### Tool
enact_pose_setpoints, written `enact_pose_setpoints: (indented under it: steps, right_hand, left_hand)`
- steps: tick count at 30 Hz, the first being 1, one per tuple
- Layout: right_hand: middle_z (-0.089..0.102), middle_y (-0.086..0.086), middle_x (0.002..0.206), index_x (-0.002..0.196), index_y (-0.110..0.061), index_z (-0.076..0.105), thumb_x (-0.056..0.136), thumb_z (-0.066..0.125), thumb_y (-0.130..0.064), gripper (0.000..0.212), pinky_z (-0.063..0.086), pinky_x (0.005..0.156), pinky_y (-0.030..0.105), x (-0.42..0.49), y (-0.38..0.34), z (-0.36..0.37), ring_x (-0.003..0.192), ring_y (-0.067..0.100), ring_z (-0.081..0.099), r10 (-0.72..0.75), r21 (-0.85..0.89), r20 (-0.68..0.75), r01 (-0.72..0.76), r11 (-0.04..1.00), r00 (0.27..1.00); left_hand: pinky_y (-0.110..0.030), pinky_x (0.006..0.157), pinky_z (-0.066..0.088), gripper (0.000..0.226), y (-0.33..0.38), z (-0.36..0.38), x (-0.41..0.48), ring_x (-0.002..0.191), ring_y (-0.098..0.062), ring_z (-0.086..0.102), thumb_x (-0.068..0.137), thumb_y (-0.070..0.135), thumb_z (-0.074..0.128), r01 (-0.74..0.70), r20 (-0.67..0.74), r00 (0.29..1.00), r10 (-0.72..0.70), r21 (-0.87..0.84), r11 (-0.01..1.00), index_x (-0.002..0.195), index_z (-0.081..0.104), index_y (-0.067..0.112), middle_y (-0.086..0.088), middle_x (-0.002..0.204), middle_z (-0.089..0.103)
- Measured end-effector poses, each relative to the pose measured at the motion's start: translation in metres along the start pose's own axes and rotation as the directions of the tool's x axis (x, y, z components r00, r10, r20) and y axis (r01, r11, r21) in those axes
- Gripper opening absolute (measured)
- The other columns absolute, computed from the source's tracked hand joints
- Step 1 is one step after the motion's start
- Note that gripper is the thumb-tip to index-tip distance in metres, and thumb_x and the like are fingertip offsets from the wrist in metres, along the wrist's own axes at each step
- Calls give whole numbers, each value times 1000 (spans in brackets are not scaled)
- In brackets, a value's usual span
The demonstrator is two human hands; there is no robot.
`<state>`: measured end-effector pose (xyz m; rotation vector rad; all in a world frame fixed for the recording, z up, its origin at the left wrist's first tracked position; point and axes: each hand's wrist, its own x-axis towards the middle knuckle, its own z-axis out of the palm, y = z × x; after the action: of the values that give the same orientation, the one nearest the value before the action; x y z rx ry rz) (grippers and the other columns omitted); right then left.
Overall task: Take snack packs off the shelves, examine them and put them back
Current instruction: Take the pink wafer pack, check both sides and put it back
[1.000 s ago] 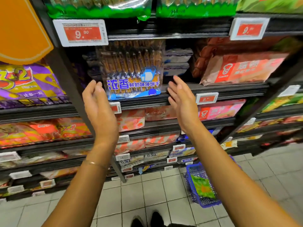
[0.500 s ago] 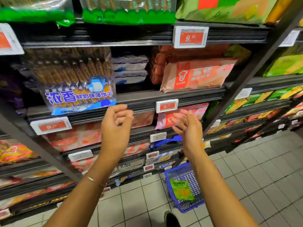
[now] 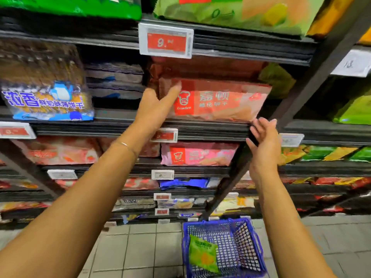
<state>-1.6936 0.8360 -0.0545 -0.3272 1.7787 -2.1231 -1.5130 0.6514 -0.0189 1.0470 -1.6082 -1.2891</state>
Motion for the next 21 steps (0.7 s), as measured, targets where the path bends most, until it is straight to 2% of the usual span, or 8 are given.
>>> enact_pose_setpoints:
  steps: [2,5,9,10,13,15,17,21]
  right_hand:
    - [62,-5,141,134,-24,60,111,35,-45,39,48,107,35,3,1,-1,126,8,60,6,16,28,-6,1000,1000]
    - [62,-8,140,128,-31,61,111,33,-45,35,49,105,34,1,0,-2,126,8,60,-3,39,65,0,999,998]
    - [65,-3,136,133,-23,57,112,34,-43,37,50,108,39,-3,3,-6,127,11,60,12,71,60,-16,997,998]
    - [65,-1,136,134,-21,57,111,36,-42,37,50,108,40,-4,4,-6,127,11,61,18,73,56,-22,997,998]
    - [66,-1,135,133,-20,58,111,41,-40,34,50,109,43,-9,7,-6,124,10,63,38,76,72,-43,996,997]
    - [68,-1,134,136,-18,59,110,40,-43,40,50,110,43,-15,8,-6,124,12,64,50,103,152,-66,992,987]
    - [70,3,131,137,-19,62,108,37,-53,52,50,101,40,-21,8,-8,121,18,67,58,173,302,-114,978,952]
    - [60,21,141,145,-11,56,92,43,-70,80,49,101,55,-32,3,-15,132,45,57,27,274,645,-264,925,764]
  left_hand:
    - [-26,87,55,68,4,7,-2,97,-2,71,67,80,71,-41,2,999,41,87,995,106,69,24,11,105,74]
    - [-28,76,53,53,14,12,-11,80,7,66,77,74,70,-87,-47,994,98,199,976,86,67,22,13,89,70]
    - [-43,88,60,61,33,8,-24,95,-17,75,85,72,55,-189,-96,972,214,219,957,99,70,15,-3,100,77]
    - [-41,86,61,47,37,4,-28,92,-12,75,91,64,55,-224,-113,963,244,164,961,97,67,19,3,96,78]
    - [-11,66,53,14,42,-12,-45,77,11,71,108,36,52,-284,-186,939,288,45,958,99,58,27,29,77,74]
    - [-7,64,51,23,40,-24,-63,76,12,71,111,36,46,-247,-221,945,239,-7,969,95,60,26,31,76,74]
    - [-17,68,59,37,33,-35,-79,85,-4,78,108,50,44,-154,-212,970,118,-162,975,99,66,22,14,88,81]
    - [-37,76,66,57,14,-53,-114,94,-23,80,102,65,47,40,-224,966,-130,-365,930,114,71,14,-6,102,82]
